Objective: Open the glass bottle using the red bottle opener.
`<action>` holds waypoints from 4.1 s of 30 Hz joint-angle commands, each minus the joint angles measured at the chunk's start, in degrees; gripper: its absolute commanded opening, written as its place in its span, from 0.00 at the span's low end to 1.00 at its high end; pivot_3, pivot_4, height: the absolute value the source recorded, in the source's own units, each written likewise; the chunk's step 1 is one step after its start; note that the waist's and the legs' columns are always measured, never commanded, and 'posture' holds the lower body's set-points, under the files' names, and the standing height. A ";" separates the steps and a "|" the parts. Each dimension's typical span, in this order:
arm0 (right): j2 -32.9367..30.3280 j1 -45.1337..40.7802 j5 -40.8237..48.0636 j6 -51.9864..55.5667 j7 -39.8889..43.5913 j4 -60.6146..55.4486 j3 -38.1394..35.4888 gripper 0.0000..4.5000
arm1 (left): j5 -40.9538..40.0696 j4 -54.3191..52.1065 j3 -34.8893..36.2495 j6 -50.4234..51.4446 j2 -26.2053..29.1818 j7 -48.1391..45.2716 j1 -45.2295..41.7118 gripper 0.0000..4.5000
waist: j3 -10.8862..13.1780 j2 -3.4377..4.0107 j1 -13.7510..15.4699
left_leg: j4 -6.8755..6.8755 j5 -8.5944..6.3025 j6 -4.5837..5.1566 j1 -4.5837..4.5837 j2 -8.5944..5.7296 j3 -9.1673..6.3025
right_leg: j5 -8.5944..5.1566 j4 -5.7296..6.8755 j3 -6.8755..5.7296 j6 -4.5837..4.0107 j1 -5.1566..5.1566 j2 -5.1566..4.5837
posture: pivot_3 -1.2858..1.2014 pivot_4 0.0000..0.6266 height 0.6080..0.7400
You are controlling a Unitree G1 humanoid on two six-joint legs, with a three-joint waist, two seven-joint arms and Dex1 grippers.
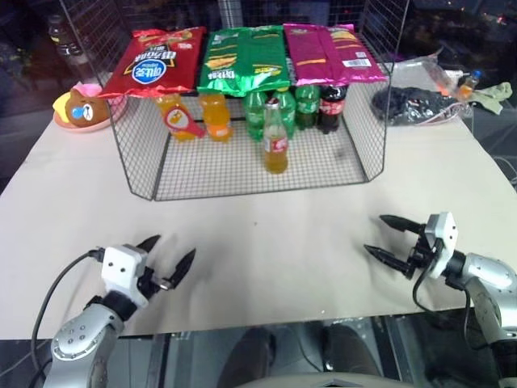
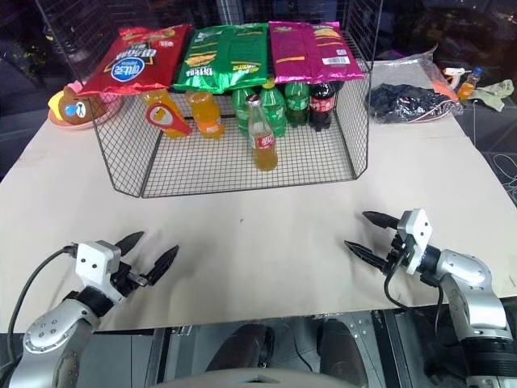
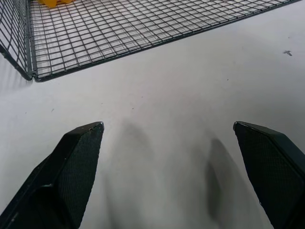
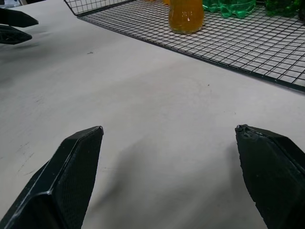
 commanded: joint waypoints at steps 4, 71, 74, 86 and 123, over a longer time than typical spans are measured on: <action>0.15 -0.08 0.84 -1.03 -0.18 -2.48 -1.06 0.99 | -1.10 -1.83 1.14 -0.60 -0.13 0.35 -1.18 1.00 | 0.00 0.00 0.01 | 0.00 0.01 -0.02 0.00 0.00 0.00 | 0.00 0.00 0.00 0.00 0.00 0.00 | 0.52 0.24 1.00; 13.54 -11.73 3.23 6.04 -17.16 -23.08 9.21 1.00 | -19.16 25.85 0.63 11.24 -9.22 3.03 -53.22 0.01 | -0.03 -0.18 -0.16 | 1.12 0.13 -0.17 -1.07 -0.35 -0.27 | 0.03 1.09 -0.39 0.04 -1.00 0.16 | 0.52 0.24 1.00; 13.41 -11.81 3.41 7.27 -17.42 -22.94 9.47 1.00 | -21.16 23.92 0.27 14.50 -9.45 2.23 -52.43 0.01 | -0.04 -0.20 0.01 | 1.13 0.13 -0.17 -1.08 -0.36 -0.29 | 0.03 1.07 -0.39 0.04 -0.98 0.15 | 0.52 0.24 1.00; 13.30 -11.69 2.06 10.93 -20.03 -24.49 11.79 1.00 | -26.91 21.95 4.95 15.73 -11.33 4.28 -53.99 0.01 | -0.07 -0.27 0.79 | 1.15 0.13 -0.17 -1.17 -0.48 -0.42 | 0.02 0.95 -0.51 0.03 -0.94 0.07 | 0.52 0.24 1.00; 12.13 -19.49 22.51 47.63 -28.53 -29.87 10.44 1.00 | -34.28 9.47 -13.94 44.99 -2.27 -18.88 -49.94 0.01 | -0.06 -0.26 -0.39 | 1.12 0.15 -0.19 -1.06 -0.33 -0.31 | 0.02 1.08 -0.38 0.03 -0.96 0.19 | 0.52 0.24 1.00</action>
